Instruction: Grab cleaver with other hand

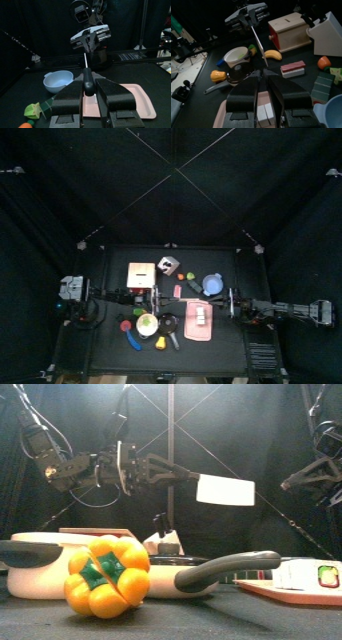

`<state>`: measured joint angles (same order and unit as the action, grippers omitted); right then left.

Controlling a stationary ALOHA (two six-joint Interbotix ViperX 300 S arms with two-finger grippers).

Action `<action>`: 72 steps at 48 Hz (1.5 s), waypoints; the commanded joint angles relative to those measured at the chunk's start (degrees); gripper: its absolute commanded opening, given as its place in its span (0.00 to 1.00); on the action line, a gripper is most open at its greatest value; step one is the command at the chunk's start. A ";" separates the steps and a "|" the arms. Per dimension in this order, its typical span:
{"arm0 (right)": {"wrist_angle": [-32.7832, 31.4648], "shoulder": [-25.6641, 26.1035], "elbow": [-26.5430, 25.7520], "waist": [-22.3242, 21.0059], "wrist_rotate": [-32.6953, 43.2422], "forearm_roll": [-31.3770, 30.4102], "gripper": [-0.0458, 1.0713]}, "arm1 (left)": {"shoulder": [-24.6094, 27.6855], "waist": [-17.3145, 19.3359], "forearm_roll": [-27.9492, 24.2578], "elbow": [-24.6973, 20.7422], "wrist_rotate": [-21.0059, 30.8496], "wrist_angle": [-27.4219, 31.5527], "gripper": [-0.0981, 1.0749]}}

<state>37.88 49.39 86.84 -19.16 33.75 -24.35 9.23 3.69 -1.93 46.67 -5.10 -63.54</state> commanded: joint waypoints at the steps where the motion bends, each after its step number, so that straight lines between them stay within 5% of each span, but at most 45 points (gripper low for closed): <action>1: 0.70 -3.34 -1.41 0.00 -0.97 0.79 0.57 | 0.44 -0.26 0.62 -1.93 1.23 -0.70 0.52; 12: -3.78 -7.47 -7.03 0.53 -1.58 -5.27 0.72 | 2.55 0.18 0.00 -2.46 7.47 -1.05 0.52; 18: -14.68 -8.00 -11.51 2.72 -0.88 -10.20 0.77 | 2.37 0.09 -0.44 -2.81 7.38 -1.23 0.52; 26: -29.00 -6.86 -14.15 6.06 0.62 -7.12 0.77 | 2.55 0.09 -0.53 -2.46 7.38 -1.05 0.52; 45: -8.61 0.53 -2.90 4.83 0.44 -5.10 0.77 | 6.24 0.26 -1.93 -4.57 7.56 -3.96 0.52; 61: -1.41 -0.44 -0.97 -1.85 -2.20 -5.54 0.77 | 10.90 0.35 -2.99 -7.56 7.82 -9.14 0.52; 72: -1.05 -4.39 -2.72 -1.85 -2.20 -5.54 0.76 | 12.30 0.35 -2.90 -10.02 7.65 -9.14 0.52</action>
<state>36.39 47.11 85.96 -21.01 31.64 -29.88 21.71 3.96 -4.75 38.58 2.64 -72.07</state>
